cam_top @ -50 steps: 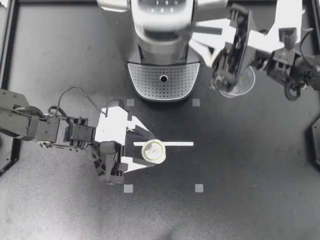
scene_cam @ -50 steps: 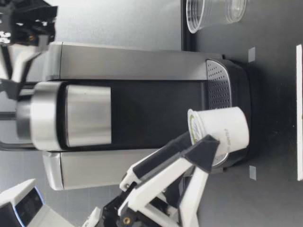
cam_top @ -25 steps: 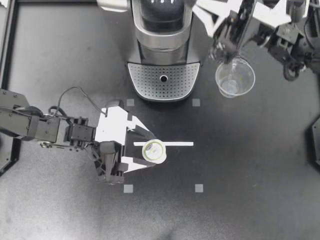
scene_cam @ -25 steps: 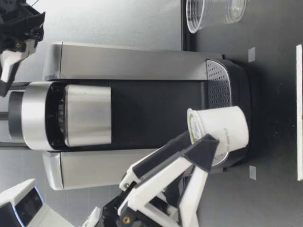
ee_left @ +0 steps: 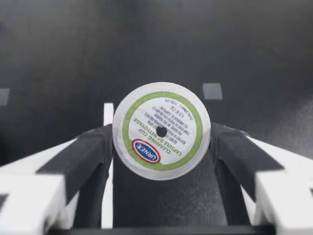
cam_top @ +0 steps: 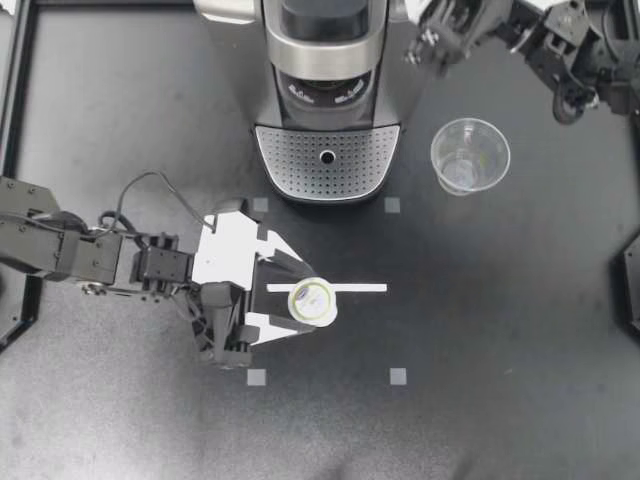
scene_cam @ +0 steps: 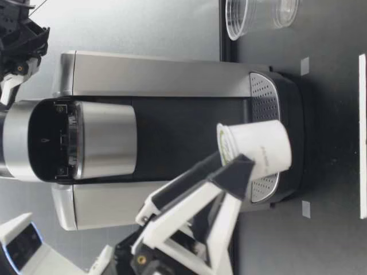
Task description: Place the coffee capsule inside the capsule container, then place the cup onto the center of the cup tray, then push the 'Hot Water' and 'Travel Mug' buttons.
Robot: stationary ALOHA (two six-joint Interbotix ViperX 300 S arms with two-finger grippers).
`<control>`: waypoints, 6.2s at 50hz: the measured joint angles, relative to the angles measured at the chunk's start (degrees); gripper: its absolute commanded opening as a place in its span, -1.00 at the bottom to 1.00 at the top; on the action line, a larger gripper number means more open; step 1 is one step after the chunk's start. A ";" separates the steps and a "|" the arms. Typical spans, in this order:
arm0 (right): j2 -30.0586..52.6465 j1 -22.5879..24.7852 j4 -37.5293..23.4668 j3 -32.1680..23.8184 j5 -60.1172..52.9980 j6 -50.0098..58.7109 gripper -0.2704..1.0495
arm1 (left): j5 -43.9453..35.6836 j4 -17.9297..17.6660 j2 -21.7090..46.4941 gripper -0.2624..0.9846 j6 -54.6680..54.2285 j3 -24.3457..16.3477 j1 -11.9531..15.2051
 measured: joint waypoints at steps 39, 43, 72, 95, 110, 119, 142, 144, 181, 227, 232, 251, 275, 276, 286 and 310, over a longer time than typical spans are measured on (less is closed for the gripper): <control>-1.67 -3.87 -1.05 0.53 -1.23 0.79 -0.48 | 23.12 5.54 -12.30 0.26 20.13 -14.33 2.20; -4.22 -3.43 -1.76 2.20 -1.76 1.41 -0.48 | 24.87 8.96 -14.15 0.26 20.48 -15.91 2.37; -21.45 3.34 -2.90 14.33 -1.05 2.55 -0.48 | 39.90 37.09 -14.33 0.26 20.21 -23.73 3.87; -22.94 3.34 -2.81 15.47 -0.62 2.20 -0.48 | 43.51 43.07 -9.67 0.26 17.58 -26.19 3.87; -23.38 3.34 -2.81 15.64 -0.62 2.11 -0.48 | 44.12 47.29 -7.91 0.26 13.01 -26.10 4.92; -23.55 3.34 -2.81 15.82 -0.62 2.02 -0.48 | 44.74 47.90 -7.38 0.26 12.22 -26.10 5.19; -23.64 3.34 -2.81 15.73 -0.62 2.02 -0.48 | 46.49 50.27 -5.36 0.52 11.16 -26.10 5.45; -23.64 3.34 -2.81 15.82 -0.62 2.02 -0.48 | 46.76 50.62 -5.10 0.55 10.99 -26.10 5.45; -23.12 3.43 -2.81 15.82 -0.62 2.20 -0.48 | 47.64 56.34 -5.19 0.63 2.29 -26.46 4.13; -15.12 -5.27 0.70 1.49 21.45 1.32 -0.48 | 26.10 56.95 -25.75 0.62 -31.73 -5.19 1.05; -12.92 -6.77 0.44 -1.14 23.73 1.41 -0.48 | 22.85 57.04 -27.51 0.50 -35.24 -1.85 1.32; -3.43 -7.38 -0.18 -7.73 25.84 1.41 -0.48 | 13.97 57.04 -33.66 0.22 -42.63 6.94 1.58; -0.79 -6.33 -0.88 -9.67 25.75 1.41 -0.48 | 13.18 56.95 -36.74 0.22 -43.59 8.88 1.58; -0.88 -6.33 -1.05 -9.58 25.75 1.67 -0.48 | 13.27 56.95 -36.74 0.22 -43.59 8.88 1.58; -1.05 -5.62 -1.76 -9.58 25.75 1.67 -0.48 | 13.27 56.95 -36.65 0.22 -43.59 8.88 1.58; -5.71 0.70 -2.46 -4.39 24.87 2.20 -0.48 | 13.36 56.95 -36.74 0.22 -43.59 8.88 1.49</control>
